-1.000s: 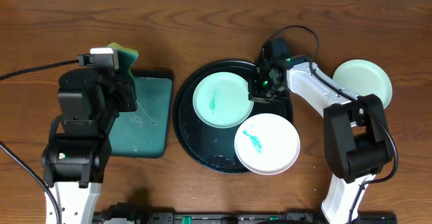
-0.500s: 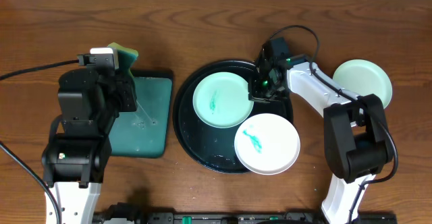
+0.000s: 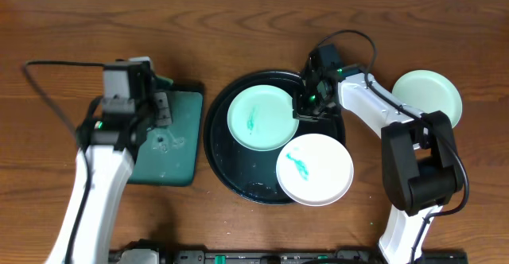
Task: Clean dirty plates on tray and stack at the side
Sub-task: 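Grasp the green sponge with the left gripper and lift it from the water, then carry the sponge with the left gripper over to the tilted green plate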
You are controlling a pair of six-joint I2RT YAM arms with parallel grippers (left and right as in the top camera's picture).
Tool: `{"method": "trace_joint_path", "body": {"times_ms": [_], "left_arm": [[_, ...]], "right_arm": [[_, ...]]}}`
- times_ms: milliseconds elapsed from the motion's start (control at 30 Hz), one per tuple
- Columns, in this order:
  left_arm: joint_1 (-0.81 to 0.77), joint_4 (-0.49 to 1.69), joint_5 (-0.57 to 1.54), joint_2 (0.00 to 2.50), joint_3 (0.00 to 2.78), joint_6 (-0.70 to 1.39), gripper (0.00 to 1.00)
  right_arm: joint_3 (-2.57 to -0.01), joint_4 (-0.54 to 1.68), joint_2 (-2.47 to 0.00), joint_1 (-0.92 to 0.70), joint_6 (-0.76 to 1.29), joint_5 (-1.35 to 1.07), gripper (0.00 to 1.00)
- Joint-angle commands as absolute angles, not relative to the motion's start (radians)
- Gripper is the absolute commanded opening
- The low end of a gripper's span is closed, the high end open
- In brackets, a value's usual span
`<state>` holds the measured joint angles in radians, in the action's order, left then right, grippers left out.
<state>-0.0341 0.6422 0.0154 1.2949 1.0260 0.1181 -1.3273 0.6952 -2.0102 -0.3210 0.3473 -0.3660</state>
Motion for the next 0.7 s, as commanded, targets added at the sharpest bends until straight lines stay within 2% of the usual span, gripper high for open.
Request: {"method": "trace_joint_path", "body": {"times_ms": [0, 267, 500, 667], "left_arm": [[-0.036, 0.692, -0.001, 1.392, 1.039, 0.258, 0.07], [-0.035, 0.850, 0.091, 1.497, 1.129, 0.279, 0.07], [-0.044, 0.880, 0.334, 1.496, 1.258, 0.268, 0.07], [-0.104, 0.863, 0.340, 1.500, 1.274, 0.272, 0.07]], "right_arm": [[-1.327, 0.704, -2.011, -0.322, 0.332, -0.371, 0.01], [-1.327, 0.707, -2.011, -0.322, 0.332, -0.371, 0.01], [-1.327, 0.707, -2.011, -0.332, 0.332, -0.371, 0.01], [-1.327, 0.697, -2.011, -0.352, 0.332, -0.371, 0.01]]}}
